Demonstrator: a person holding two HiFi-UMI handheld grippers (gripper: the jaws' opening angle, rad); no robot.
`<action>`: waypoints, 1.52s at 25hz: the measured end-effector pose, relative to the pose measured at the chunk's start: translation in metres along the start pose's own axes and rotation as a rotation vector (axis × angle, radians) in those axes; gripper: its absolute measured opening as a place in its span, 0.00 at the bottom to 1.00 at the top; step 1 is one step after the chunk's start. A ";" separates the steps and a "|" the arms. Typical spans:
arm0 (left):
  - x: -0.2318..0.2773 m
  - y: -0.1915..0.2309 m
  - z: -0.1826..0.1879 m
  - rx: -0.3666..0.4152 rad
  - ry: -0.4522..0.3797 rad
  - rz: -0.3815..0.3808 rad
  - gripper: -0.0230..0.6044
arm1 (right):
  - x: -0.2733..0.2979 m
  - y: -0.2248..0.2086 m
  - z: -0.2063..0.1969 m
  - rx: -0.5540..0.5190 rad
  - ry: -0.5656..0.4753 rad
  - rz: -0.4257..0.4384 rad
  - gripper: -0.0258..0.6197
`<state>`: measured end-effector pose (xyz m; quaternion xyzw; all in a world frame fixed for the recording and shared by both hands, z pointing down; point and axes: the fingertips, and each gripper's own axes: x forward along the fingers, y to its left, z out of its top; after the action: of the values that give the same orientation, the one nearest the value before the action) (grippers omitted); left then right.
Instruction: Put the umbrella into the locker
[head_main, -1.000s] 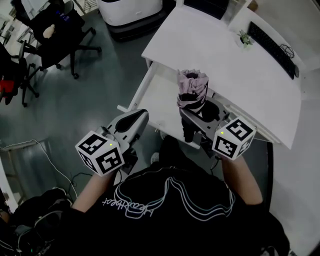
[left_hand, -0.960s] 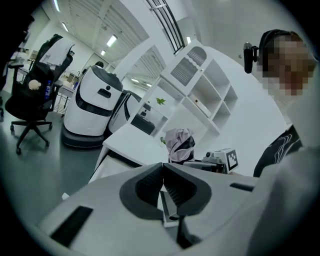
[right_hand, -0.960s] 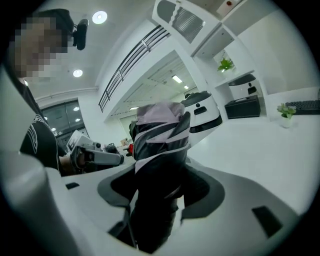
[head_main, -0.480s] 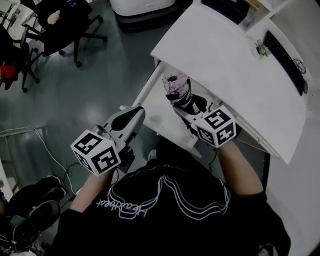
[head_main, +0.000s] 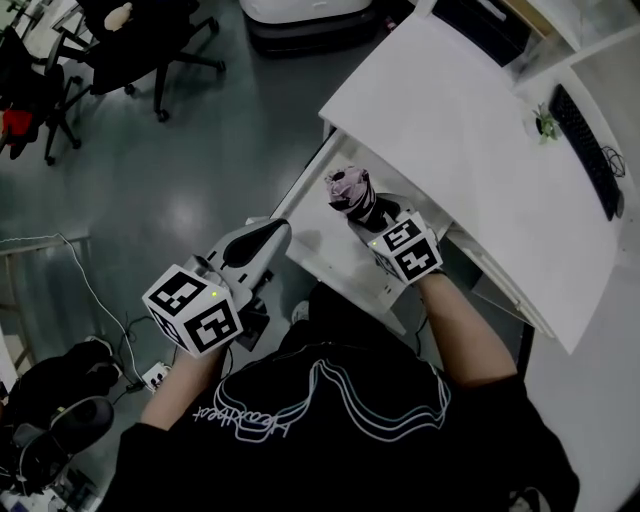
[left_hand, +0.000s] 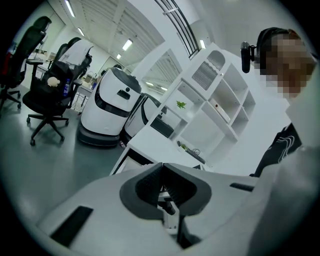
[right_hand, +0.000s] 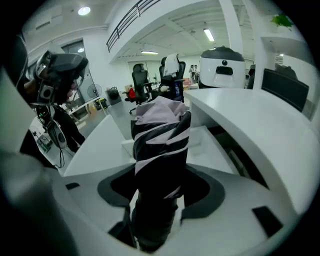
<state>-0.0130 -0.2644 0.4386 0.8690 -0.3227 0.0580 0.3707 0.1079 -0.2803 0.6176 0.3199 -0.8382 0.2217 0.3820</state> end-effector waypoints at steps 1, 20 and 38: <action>0.000 0.003 0.000 -0.006 -0.004 0.003 0.05 | 0.008 -0.001 -0.005 -0.003 0.019 0.002 0.43; -0.005 0.039 -0.029 -0.064 0.034 0.056 0.05 | 0.094 -0.011 -0.063 -0.047 0.214 -0.036 0.44; -0.003 0.035 -0.024 -0.067 0.026 0.042 0.05 | 0.085 -0.001 -0.054 0.030 0.175 0.031 0.68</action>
<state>-0.0331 -0.2652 0.4762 0.8482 -0.3378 0.0664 0.4026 0.0928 -0.2792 0.7166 0.2921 -0.8028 0.2673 0.4457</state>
